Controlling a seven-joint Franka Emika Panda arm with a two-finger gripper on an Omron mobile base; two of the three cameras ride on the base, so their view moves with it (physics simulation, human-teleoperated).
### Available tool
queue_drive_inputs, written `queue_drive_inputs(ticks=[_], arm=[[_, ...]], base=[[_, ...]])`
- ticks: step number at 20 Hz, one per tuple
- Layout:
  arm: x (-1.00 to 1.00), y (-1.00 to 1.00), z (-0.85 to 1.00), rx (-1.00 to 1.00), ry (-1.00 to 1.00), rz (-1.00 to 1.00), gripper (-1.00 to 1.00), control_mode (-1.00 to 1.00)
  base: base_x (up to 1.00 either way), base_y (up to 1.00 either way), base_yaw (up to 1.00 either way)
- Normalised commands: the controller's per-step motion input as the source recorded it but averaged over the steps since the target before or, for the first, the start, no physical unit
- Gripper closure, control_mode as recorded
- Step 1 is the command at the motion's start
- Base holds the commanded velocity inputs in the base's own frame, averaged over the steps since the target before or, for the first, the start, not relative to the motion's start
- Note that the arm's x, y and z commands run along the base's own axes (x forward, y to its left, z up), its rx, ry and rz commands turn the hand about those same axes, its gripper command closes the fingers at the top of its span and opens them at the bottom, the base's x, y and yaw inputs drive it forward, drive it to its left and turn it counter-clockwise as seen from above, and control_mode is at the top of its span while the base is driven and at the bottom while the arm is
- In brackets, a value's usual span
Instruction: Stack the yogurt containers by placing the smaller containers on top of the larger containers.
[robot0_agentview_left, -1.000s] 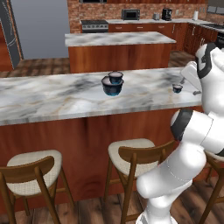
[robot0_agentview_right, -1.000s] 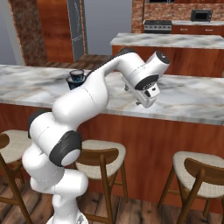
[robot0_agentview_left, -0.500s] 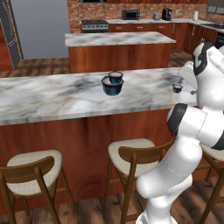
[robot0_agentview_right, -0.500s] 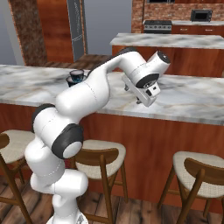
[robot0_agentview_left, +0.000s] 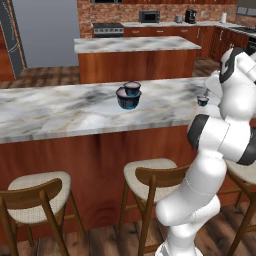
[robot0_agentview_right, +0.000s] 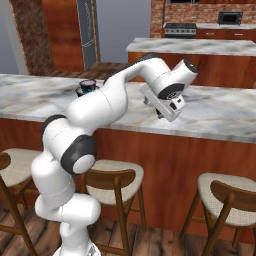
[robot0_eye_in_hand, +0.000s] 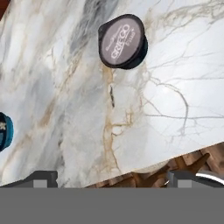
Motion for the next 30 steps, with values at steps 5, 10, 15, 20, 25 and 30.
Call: queue_drive_inputs(ticks=[5,10,15,20,25,30], arm=[[0.09,-0.05,-0.08,0.01,0.00,0.05,-1.00,-1.00],[0.11,-0.01,-0.13,0.00,0.00,0.05,-1.00,-1.00],[0.15,0.00,-0.12,0.00,0.00,0.04,-1.00,-1.00],[0.20,-0.05,-0.09,0.00,0.00,0.04,-1.00,-1.00],[0.25,-0.14,-0.02,0.02,0.00,0.05,-1.00,-1.00],[0.26,-0.23,0.00,0.04,0.00,0.06,-1.00,-1.00]], base=[[0.00,0.00,0.00],[0.00,0.00,0.00],[0.00,0.00,0.00],[0.00,0.00,0.00],[0.00,0.00,0.00],[0.00,0.00,0.00]])
